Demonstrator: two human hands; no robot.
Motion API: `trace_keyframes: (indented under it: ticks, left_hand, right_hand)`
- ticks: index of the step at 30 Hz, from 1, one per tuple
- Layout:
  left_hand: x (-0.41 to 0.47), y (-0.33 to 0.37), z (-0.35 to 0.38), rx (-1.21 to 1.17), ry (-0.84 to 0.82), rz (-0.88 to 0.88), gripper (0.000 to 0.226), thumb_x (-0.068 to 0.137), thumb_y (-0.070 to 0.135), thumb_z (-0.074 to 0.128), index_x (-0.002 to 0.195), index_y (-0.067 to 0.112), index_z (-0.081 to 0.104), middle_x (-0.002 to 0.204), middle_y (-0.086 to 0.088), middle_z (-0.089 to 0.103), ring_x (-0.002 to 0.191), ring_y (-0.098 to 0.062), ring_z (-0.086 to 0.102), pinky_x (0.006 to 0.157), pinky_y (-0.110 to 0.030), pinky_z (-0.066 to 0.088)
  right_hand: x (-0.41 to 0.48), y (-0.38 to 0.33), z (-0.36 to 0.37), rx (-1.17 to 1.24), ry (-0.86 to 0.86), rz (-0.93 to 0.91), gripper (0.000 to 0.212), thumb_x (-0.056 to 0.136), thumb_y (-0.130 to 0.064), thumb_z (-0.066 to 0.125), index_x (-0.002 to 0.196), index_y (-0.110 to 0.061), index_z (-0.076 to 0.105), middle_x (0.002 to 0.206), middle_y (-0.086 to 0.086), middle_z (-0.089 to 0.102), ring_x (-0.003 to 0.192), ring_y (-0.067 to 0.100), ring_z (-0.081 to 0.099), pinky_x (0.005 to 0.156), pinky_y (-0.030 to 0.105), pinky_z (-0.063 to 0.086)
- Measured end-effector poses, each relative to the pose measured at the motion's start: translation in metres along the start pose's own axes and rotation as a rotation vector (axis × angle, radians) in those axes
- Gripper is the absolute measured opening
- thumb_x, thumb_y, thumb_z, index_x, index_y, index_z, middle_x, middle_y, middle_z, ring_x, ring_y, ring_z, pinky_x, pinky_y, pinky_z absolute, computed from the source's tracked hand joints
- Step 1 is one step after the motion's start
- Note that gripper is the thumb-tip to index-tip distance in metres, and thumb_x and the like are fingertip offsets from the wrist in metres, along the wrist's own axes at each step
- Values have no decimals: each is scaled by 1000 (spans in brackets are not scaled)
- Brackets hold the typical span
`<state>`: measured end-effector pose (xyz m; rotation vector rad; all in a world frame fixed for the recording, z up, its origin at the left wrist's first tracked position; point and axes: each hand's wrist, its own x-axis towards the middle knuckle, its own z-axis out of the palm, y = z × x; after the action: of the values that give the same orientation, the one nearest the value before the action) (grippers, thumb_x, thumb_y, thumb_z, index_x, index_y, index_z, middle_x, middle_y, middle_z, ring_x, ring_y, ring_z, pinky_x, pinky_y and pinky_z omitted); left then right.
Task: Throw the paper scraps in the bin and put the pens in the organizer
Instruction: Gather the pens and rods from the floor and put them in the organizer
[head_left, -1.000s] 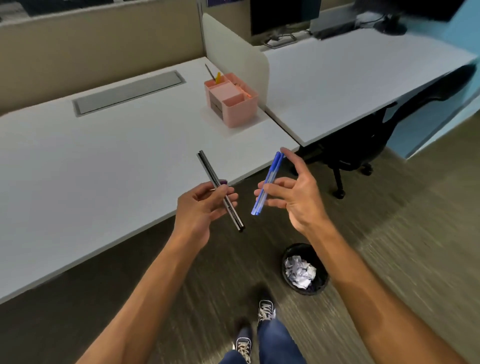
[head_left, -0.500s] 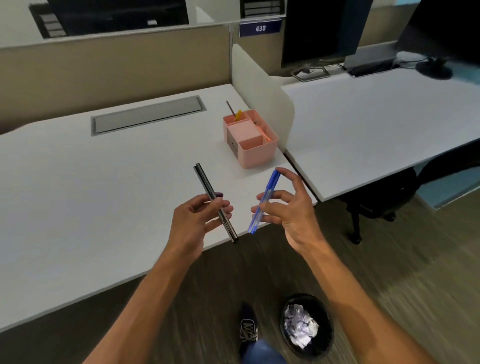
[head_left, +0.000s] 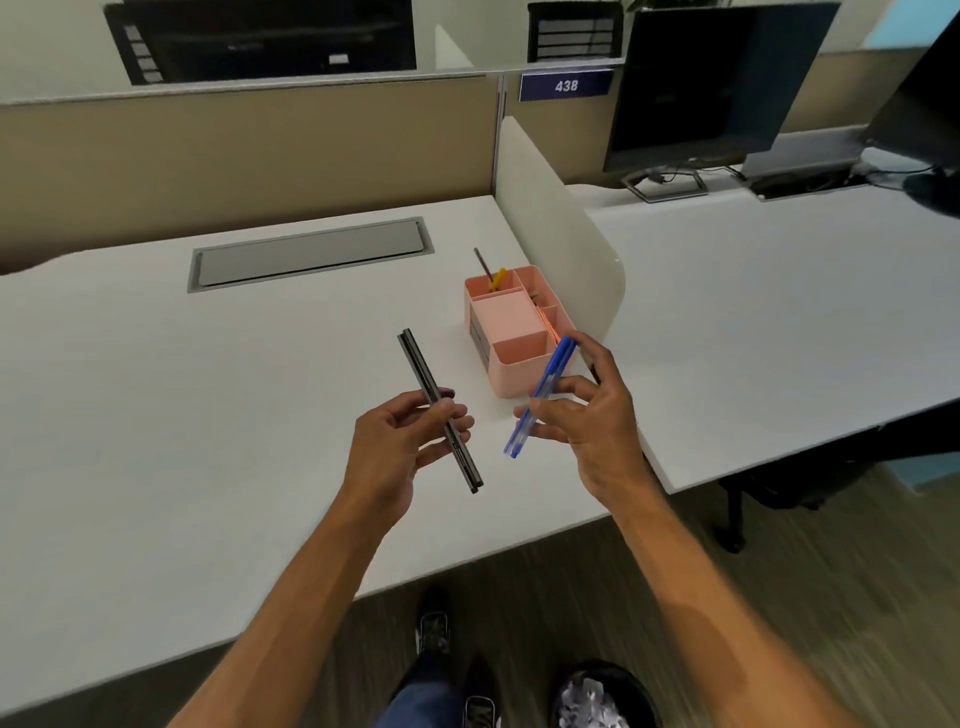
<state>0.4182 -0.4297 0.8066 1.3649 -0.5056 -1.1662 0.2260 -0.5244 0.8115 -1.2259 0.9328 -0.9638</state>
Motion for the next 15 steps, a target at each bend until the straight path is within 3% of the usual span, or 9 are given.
trace_keyframes:
  ticks: [2, 5, 9, 13, 15]
  left_hand:
    - [18, 3, -1, -8, -9, -6, 21, 92, 13, 71, 112, 5, 73, 99, -16, 80, 92, -31, 79, 85, -41, 64]
    - [46, 8, -2, -8, -21, -17, 21, 91, 13, 72, 111, 5, 73, 99, -17, 79, 92, -31, 78, 86, -42, 64]
    - [85, 21, -4, 4, -23, -36, 21, 93, 12, 71, 113, 5, 72, 99, -16, 80, 93, -31, 78, 89, -45, 62]
    - [117, 33, -7, 8, -27, -50, 22, 93, 12, 70, 113, 4, 72, 98, -15, 80, 93, -31, 79, 91, -46, 61]
    - [130, 37, -9, 10, -26, -53, 21, 93, 11, 70, 113, 3, 72, 98, -16, 80, 92, -31, 78, 91, -47, 61]
  right_hand:
    - [21, -1, 2, -28, 23, -32, 78, 79, 2, 78, 140, -35, 45, 103, -16, 73, 95, 19, 75, 69, 39, 63]
    - [55, -3, 4, -131, 77, -78, 83, 80, 3, 78, 144, -34, 40, 117, 3, 70, 98, 19, 74, 78, 43, 63]
    - [105, -5, 14, -245, 158, -138, 89, 81, 2, 77, 149, -31, 32, 110, 12, 72, 92, 17, 75, 75, 29, 62]
    - [156, -4, 28, -330, 205, -154, 69, 79, -2, 79, 137, -21, 48, 106, 9, 75, 90, 16, 75, 83, 27, 60]
    - [179, -1, 35, -381, 207, -179, 50, 80, -2, 79, 123, -17, 59, 96, -1, 75, 86, 6, 74, 83, 23, 60]
